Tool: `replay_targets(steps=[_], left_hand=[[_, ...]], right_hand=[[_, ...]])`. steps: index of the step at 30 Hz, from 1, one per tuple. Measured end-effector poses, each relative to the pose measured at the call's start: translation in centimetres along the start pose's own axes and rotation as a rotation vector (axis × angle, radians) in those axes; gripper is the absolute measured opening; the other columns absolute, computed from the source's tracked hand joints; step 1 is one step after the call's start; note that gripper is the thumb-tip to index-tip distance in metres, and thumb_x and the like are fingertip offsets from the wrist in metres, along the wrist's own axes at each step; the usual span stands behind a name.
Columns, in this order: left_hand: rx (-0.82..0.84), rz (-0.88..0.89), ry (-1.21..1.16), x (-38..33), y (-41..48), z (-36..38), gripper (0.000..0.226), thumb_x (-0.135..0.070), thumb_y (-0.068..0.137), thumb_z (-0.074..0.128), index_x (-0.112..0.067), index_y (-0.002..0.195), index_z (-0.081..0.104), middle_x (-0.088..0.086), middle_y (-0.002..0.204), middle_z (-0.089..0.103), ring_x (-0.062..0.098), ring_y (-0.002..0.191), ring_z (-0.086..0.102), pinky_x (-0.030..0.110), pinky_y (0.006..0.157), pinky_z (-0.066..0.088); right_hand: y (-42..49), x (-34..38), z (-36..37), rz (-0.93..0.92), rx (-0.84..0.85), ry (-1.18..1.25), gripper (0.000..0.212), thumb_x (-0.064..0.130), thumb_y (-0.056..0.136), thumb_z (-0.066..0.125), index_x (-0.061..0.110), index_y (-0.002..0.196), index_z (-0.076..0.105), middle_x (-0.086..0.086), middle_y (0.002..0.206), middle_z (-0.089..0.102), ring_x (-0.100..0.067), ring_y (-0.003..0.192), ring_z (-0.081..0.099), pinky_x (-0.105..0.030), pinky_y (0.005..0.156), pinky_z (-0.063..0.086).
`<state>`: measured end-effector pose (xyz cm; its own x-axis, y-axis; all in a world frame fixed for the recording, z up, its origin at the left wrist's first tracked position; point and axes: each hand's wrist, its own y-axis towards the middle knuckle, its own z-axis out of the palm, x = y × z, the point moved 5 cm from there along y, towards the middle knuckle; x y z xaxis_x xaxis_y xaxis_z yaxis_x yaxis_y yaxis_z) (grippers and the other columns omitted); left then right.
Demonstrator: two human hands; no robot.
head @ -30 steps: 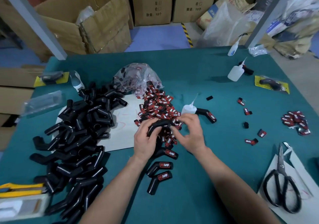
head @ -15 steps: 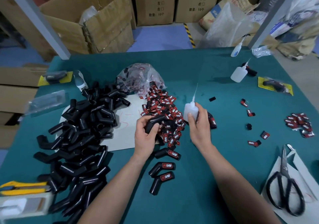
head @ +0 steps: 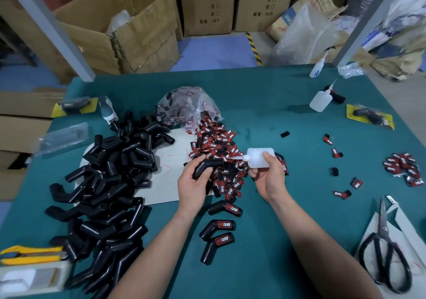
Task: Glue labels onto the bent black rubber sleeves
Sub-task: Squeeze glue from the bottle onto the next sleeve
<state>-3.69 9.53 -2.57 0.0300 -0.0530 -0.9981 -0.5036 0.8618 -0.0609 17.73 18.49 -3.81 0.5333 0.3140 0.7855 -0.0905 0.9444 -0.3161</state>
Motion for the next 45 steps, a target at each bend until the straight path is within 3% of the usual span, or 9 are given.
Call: replay_targets(steps=[4,7,10,13,17,25,34,40,45], left_hand=[[-0.029,-0.024,0.005,0.1,-0.2,-0.2,0.041,-0.011,0.093,0.076,-0.046,0.115,0.071,-0.006,0.124,0.073,0.018,0.119,0.068,0.047,0.109,0.051],[-0.038,-0.030,0.020,0.2,-0.3,-0.4,0.046,-0.014,0.094,0.077,-0.055,0.114,0.070,-0.008,0.122,0.074,0.022,0.117,0.069,0.047,0.107,0.053],[-0.016,0.007,0.061,0.3,-0.4,-0.3,0.053,-0.013,0.093,0.078,-0.061,0.112,0.068,-0.018,0.119,0.073,0.006,0.113,0.069,0.035,0.104,0.054],[-0.009,0.025,0.131,0.3,0.0,-0.6,0.047,-0.017,0.093,0.078,-0.058,0.113,0.068,-0.017,0.117,0.074,0.005,0.112,0.069,0.040,0.104,0.055],[0.017,0.059,0.211,0.0,0.9,-0.4,0.037,-0.022,0.095,0.076,-0.050,0.118,0.068,-0.014,0.119,0.074,0.005,0.113,0.068,0.042,0.105,0.054],[-0.010,0.072,0.189,0.0,0.8,-0.3,0.049,-0.021,0.095,0.075,-0.065,0.112,0.061,-0.030,0.116,0.069,-0.005,0.110,0.065,0.023,0.100,0.052],[0.028,0.022,0.124,0.0,0.6,0.0,0.044,-0.022,0.094,0.077,-0.060,0.114,0.067,-0.017,0.119,0.073,0.008,0.110,0.071,0.041,0.101,0.057],[0.074,0.031,0.140,0.0,0.5,0.3,0.044,-0.026,0.094,0.075,-0.061,0.118,0.065,-0.016,0.120,0.074,0.009,0.111,0.071,0.044,0.101,0.057],[0.058,0.033,0.177,-0.1,0.6,0.0,0.047,-0.024,0.093,0.076,-0.064,0.116,0.065,-0.021,0.120,0.072,0.007,0.114,0.069,0.043,0.105,0.054]], right_hand=[[-0.2,-0.4,0.1,-0.013,-0.012,-0.094,0.034,0.042,0.083,0.062,0.012,0.098,0.059,-0.003,0.053,0.040,-0.018,0.036,0.034,-0.020,0.039,0.030],[-0.5,-0.3,0.6,-0.030,0.037,-0.084,0.020,0.037,0.080,0.070,0.019,0.084,0.060,0.000,0.052,0.039,-0.014,0.036,0.034,-0.021,0.039,0.030],[-0.6,-0.4,1.0,-0.024,0.049,-0.056,0.030,0.035,0.079,0.073,0.015,0.080,0.050,0.001,0.055,0.038,-0.012,0.038,0.034,-0.023,0.040,0.032],[-0.7,-0.6,1.7,-0.051,0.005,-0.061,0.036,0.036,0.076,0.073,0.015,0.076,0.044,0.002,0.056,0.035,-0.011,0.038,0.030,-0.022,0.040,0.029],[-0.5,-0.7,2.0,-0.074,-0.034,-0.074,0.037,0.040,0.076,0.072,0.011,0.083,0.050,0.000,0.057,0.040,-0.013,0.039,0.035,-0.024,0.040,0.030],[-0.1,-0.4,2.3,-0.096,-0.095,-0.074,0.025,0.032,0.086,0.066,0.009,0.094,0.059,-0.004,0.066,0.055,-0.013,0.047,0.042,-0.025,0.042,0.035],[0.2,-0.1,1.7,-0.099,-0.084,-0.016,0.035,0.037,0.076,0.074,0.009,0.088,0.058,-0.001,0.063,0.046,-0.011,0.045,0.035,-0.023,0.042,0.031],[0.0,0.3,1.1,-0.175,-0.180,-0.033,0.031,0.038,0.082,0.066,0.010,0.087,0.054,-0.002,0.057,0.050,-0.013,0.038,0.039,-0.020,0.038,0.030],[-0.6,0.4,1.3,-0.279,-0.221,-0.100,0.024,0.045,0.081,0.066,0.024,0.072,0.063,-0.002,0.051,0.048,-0.016,0.033,0.037,-0.019,0.037,0.031]])
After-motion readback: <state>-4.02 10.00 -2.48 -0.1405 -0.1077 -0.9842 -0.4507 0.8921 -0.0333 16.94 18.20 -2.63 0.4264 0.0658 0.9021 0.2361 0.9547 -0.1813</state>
